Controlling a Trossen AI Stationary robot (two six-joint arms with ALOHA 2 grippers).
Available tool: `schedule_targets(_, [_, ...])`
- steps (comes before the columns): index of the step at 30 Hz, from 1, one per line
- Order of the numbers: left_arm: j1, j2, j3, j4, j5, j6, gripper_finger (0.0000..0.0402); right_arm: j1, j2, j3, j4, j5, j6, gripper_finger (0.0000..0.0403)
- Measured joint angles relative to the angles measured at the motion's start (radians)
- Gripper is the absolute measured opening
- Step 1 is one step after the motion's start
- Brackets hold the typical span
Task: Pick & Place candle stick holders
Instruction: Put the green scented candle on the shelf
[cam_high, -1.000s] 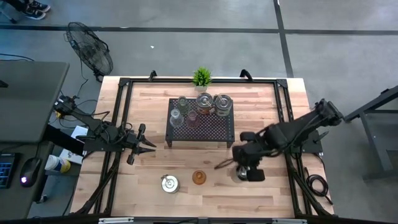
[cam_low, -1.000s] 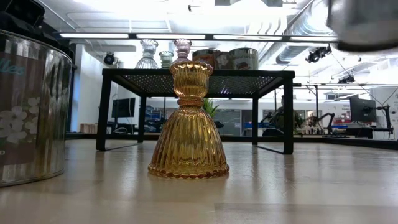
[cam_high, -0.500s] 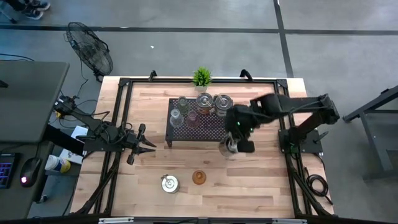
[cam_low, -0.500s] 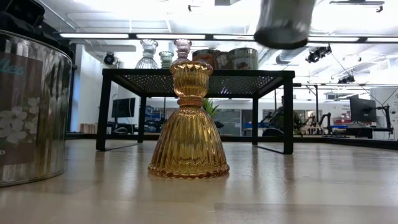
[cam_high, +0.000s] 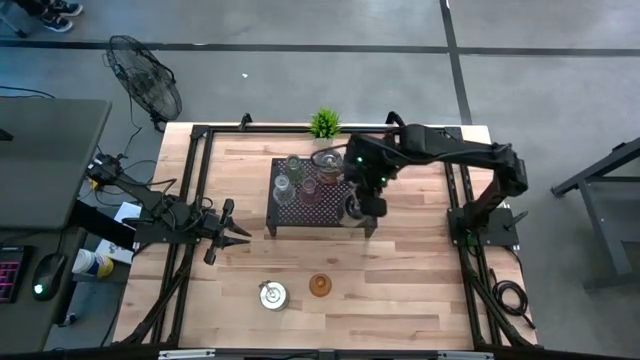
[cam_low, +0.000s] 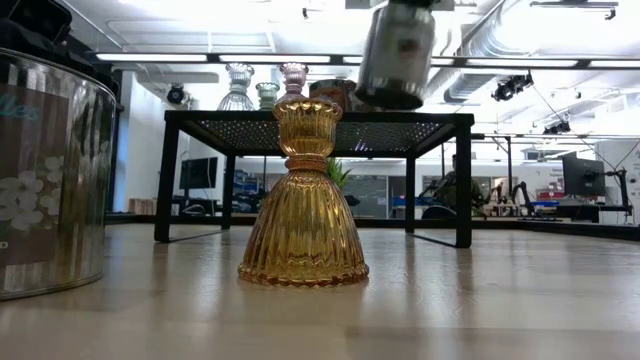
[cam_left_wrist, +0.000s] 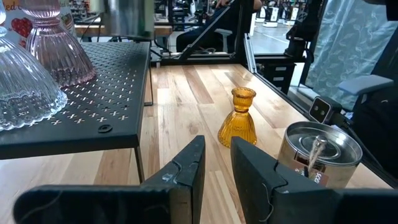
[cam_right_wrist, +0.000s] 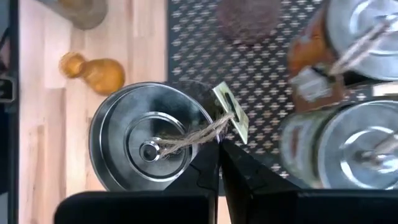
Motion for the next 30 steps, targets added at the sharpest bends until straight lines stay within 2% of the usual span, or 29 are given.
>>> schedule_targets(6, [0.000, 0.000, 0.000, 0.000, 0.000, 0.000, 0.0073, -0.029, 0.076, 0.073, 0.020, -0.039, -0.015, 0.0000])
schedule_targets(18, [0.000, 0.000, 0.000, 0.000, 0.000, 0.000, 0.0073, -0.069, 0.221, 0.284, -0.052, -0.026, -0.088, 0.0000])
schedule_targets(30, [0.000, 0.000, 0.000, 0.000, 0.000, 0.000, 0.0073, -0.102, 0.254, 0.300, -0.037, -0.032, -0.106, 0.0000])
